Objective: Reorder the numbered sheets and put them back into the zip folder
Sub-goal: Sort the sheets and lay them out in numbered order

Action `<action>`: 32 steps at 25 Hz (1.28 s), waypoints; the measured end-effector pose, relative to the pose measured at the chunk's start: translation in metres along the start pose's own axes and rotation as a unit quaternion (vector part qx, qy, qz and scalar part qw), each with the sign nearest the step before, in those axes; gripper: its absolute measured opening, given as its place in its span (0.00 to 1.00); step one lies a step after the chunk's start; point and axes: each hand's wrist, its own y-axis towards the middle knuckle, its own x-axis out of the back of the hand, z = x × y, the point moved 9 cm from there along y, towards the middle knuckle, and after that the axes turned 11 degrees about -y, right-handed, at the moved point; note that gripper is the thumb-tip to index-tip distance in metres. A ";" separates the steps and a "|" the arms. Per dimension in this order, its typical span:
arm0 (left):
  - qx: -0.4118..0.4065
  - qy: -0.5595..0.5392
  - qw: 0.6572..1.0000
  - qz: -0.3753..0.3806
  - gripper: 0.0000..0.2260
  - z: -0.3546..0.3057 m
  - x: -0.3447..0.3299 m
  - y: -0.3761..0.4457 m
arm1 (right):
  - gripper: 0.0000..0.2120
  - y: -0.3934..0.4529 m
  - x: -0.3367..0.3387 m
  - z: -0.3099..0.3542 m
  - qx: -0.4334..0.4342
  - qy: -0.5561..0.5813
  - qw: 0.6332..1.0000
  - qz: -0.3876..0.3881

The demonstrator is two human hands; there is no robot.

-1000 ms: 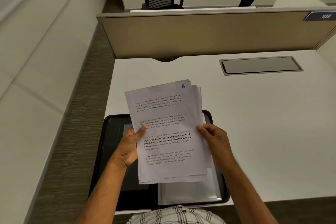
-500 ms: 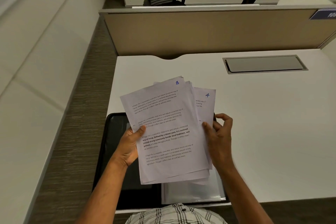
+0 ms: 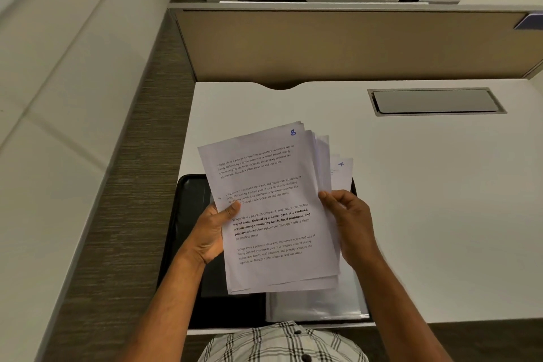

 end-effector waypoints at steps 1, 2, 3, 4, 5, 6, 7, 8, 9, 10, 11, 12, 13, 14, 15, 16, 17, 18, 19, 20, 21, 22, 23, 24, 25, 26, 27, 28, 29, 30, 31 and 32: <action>-0.001 0.001 1.000 0.000 0.20 0.000 0.001 -0.001 | 0.12 0.001 -0.001 0.000 0.001 0.006 1.000 -0.006; -0.002 0.000 1.000 -0.001 0.19 0.000 0.001 -0.001 | 0.13 0.001 -0.002 0.001 0.006 0.014 1.000 -0.011; -0.003 -0.002 1.000 -0.004 0.18 -0.001 0.002 -0.001 | 0.12 0.001 -0.002 0.003 0.016 0.015 1.000 -0.019; -0.006 -0.003 1.000 -0.005 0.18 -0.001 0.003 -0.001 | 0.11 -0.001 -0.002 0.007 0.033 0.008 0.999 -0.032; -0.008 -0.002 1.000 -0.007 0.17 -0.003 0.004 -0.001 | 0.09 -0.003 -0.001 0.011 0.053 -0.007 0.997 -0.050; -0.010 -0.001 1.000 -0.008 0.17 -0.004 0.005 -0.001 | 0.07 -0.005 0.000 0.013 0.070 -0.020 0.995 -0.067; -0.010 0.002 1.000 -0.010 0.17 -0.004 0.006 -0.001 | 0.08 -0.006 0.000 0.015 0.081 -0.025 0.993 -0.076; -0.010 0.004 1.000 -0.011 0.17 -0.005 0.007 -0.001 | 0.12 -0.006 0.001 0.013 0.086 -0.024 0.993 -0.080; -0.009 0.005 1.000 -0.013 0.17 -0.005 0.009 -0.001 | 0.15 -0.006 0.000 0.013 0.096 -0.035 0.992 -0.080; -0.008 0.005 1.000 -0.016 0.17 -0.005 0.011 -0.002 | 0.16 -0.007 0.000 0.015 0.110 -0.060 0.989 -0.084; -0.009 0.004 1.000 -0.017 0.17 -0.005 0.011 -0.003 | 0.15 -0.007 0.000 0.018 0.120 -0.084 0.985 -0.086; -0.011 0.003 1.000 -0.018 0.17 -0.006 0.012 -0.003 | 0.12 -0.007 -0.001 0.020 0.123 -0.091 0.985 -0.082; -0.013 0.003 1.000 -0.018 0.17 -0.007 0.012 -0.005 | 0.11 -0.007 -0.004 0.018 0.110 -0.075 0.988 -0.072; -0.014 0.003 1.000 -0.018 0.16 -0.008 0.013 -0.006 | 0.10 -0.008 -0.008 0.018 0.087 -0.048 0.994 -0.056; -0.014 0.004 1.000 -0.017 0.16 -0.008 0.013 -0.007 | 0.10 -0.009 -0.013 0.017 0.065 -0.022 0.997 -0.034; -0.014 0.006 1.000 -0.015 0.16 -0.009 0.013 -0.008 | 0.09 -0.008 -0.018 0.015 0.051 -0.010 0.999 -0.011; -0.014 0.007 1.000 -0.013 0.15 -0.009 0.013 -0.009 | 0.08 -0.007 -0.022 0.014 0.043 -0.015 0.999 0.011; -0.013 0.007 1.000 -0.012 0.15 -0.010 0.013 -0.010 | 0.07 -0.006 -0.026 0.011 0.034 -0.026 0.999 0.029; -0.013 0.008 1.000 -0.011 0.15 -0.011 0.013 -0.011 | 0.06 -0.005 -0.028 0.009 0.026 -0.035 0.998 0.038; -0.013 0.008 1.000 -0.010 0.15 -0.011 0.014 -0.012 | 0.05 -0.004 -0.028 0.007 0.020 -0.040 0.998 0.041; -0.014 0.008 1.000 -0.009 0.15 -0.012 0.015 -0.012 | 0.05 -0.003 -0.028 0.006 0.015 -0.037 0.999 0.036; -0.015 0.007 1.000 -0.009 0.15 -0.013 0.016 -0.013 | 0.05 -0.002 -0.027 0.005 0.009 -0.032 0.999 0.029; -0.017 0.006 1.000 -0.008 0.15 -0.013 0.017 -0.014 | 0.05 -0.002 -0.027 0.005 0.010 -0.024 0.999 0.021; -0.019 0.005 1.000 -0.006 0.16 -0.013 0.018 -0.014 | 0.07 -0.002 -0.026 0.007 0.017 -0.019 1.000 0.012; -0.021 0.005 1.000 -0.006 0.16 -0.013 0.018 -0.015 | 0.08 -0.003 -0.026 0.009 0.027 -0.017 0.999 0.003; -0.022 0.005 1.000 -0.007 0.16 -0.013 0.019 -0.015 | 0.09 -0.004 -0.026 0.012 0.039 -0.022 0.999 -0.006; -0.024 0.002 1.000 -0.009 0.15 -0.013 0.019 -0.016 | 0.09 -0.006 -0.025 0.014 0.053 -0.033 0.998 -0.017; -0.027 -0.001 1.000 -0.013 0.15 -0.013 0.020 -0.017 | 0.09 -0.007 -0.024 0.015 0.070 -0.048 0.996 -0.030; -0.029 -0.005 0.999 -0.016 0.14 -0.012 0.020 -0.017 | 0.09 -0.009 -0.023 0.018 0.088 -0.062 0.993 -0.044; -0.031 -0.009 0.999 -0.017 0.14 -0.011 0.021 -0.017 | 0.08 -0.011 -0.022 0.021 0.102 -0.073 0.991 -0.055; -0.032 -0.012 0.999 -0.018 0.14 -0.011 0.022 -0.018 | 0.07 -0.012 -0.022 0.023 0.114 -0.078 0.989 -0.060; -0.032 -0.012 0.999 -0.019 0.15 -0.010 0.024 -0.018 | 0.06 -0.012 -0.022 0.024 0.121 -0.081 0.988 -0.061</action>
